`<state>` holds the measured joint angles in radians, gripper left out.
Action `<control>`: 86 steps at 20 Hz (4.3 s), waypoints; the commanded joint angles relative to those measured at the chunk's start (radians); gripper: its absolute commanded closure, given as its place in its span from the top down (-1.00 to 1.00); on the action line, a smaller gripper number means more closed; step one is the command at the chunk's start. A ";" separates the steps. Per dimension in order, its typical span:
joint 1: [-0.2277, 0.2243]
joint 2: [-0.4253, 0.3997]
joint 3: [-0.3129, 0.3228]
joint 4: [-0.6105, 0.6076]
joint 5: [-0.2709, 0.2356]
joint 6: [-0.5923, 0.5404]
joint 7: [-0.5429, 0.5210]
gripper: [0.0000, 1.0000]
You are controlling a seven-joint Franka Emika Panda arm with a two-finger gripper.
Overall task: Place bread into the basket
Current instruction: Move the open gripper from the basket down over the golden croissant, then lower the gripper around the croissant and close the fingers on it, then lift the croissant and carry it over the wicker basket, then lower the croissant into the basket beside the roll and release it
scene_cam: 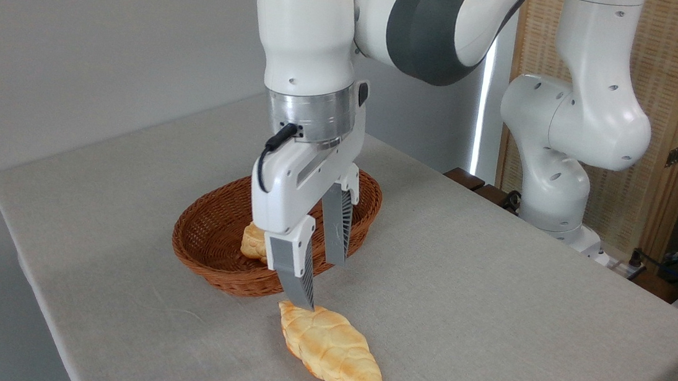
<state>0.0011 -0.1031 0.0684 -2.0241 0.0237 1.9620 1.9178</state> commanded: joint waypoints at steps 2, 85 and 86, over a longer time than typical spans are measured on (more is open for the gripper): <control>-0.036 -0.003 -0.005 -0.096 0.047 0.136 0.053 1.00; -0.062 -0.081 -0.292 -0.033 -0.258 -0.061 -1.252 1.00; -0.062 -0.081 -0.292 -0.033 -0.257 -0.060 -1.252 1.00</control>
<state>-0.0668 -0.1850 -0.2235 -2.0689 -0.2170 1.9084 0.6787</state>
